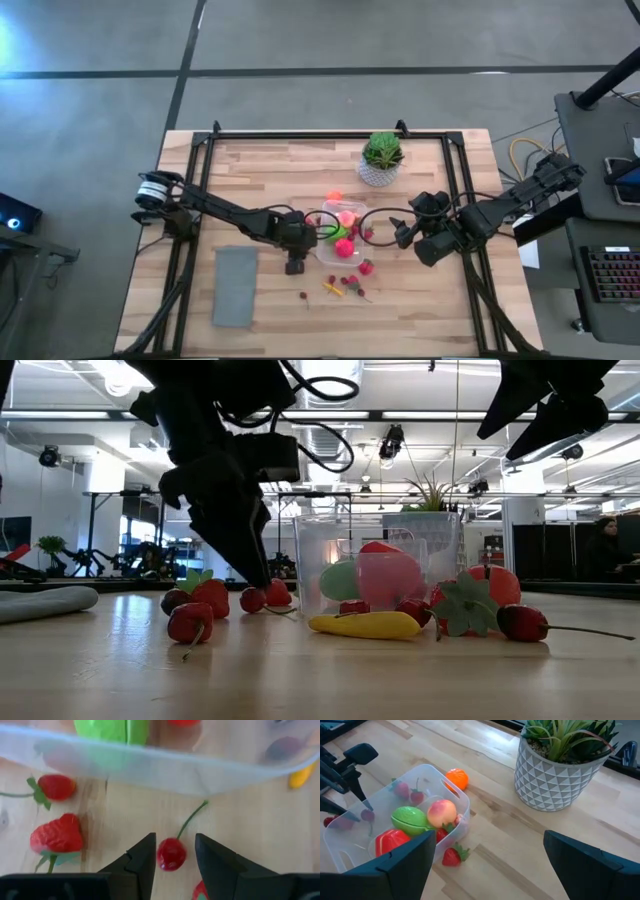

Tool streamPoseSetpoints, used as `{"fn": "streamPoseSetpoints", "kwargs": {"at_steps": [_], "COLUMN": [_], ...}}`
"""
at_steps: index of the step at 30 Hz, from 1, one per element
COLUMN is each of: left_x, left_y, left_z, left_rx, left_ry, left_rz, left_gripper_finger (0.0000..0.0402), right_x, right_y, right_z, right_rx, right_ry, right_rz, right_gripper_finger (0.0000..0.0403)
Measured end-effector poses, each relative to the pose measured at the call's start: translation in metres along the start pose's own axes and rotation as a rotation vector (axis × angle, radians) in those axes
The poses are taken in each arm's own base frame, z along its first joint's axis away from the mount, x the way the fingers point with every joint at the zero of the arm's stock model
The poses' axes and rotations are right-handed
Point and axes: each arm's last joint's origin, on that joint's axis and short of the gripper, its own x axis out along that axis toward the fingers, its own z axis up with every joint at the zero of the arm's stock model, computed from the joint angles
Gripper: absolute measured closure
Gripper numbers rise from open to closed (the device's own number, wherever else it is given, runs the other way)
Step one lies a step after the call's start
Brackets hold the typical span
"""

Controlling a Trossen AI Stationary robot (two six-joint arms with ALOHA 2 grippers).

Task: Pick and placing Produce into tupperware
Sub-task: Put the red cherry into the transparent bin

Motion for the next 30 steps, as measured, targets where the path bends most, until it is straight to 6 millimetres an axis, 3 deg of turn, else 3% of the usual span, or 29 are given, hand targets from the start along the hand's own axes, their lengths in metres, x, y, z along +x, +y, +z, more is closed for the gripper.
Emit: {"fn": "streamPoseSetpoints", "kwargs": {"at_steps": [7, 25, 30], "left_x": [0.013, 0.013, 0.012], "left_y": [0.0, 0.0, 0.0], "left_z": [-0.009, -0.013, -0.011], "left_rx": [0.004, 0.012, 0.012], "left_ry": [0.064, 0.1, 0.096], "left_rz": [0.008, 0.008, 0.007], "left_gripper_finger": [0.0281, 0.0281, 0.0304], "right_x": [0.0, 0.0, 0.0], "right_y": [0.0, 0.0, 0.0], "right_z": [0.0, 0.0, 0.0], "right_rx": [0.003, 0.003, -0.006], "right_ry": [0.0, 0.001, 0.001], "right_rz": [0.001, -0.002, -0.002], "right_gripper_finger": [0.0042, 0.0042, 0.0041]}}
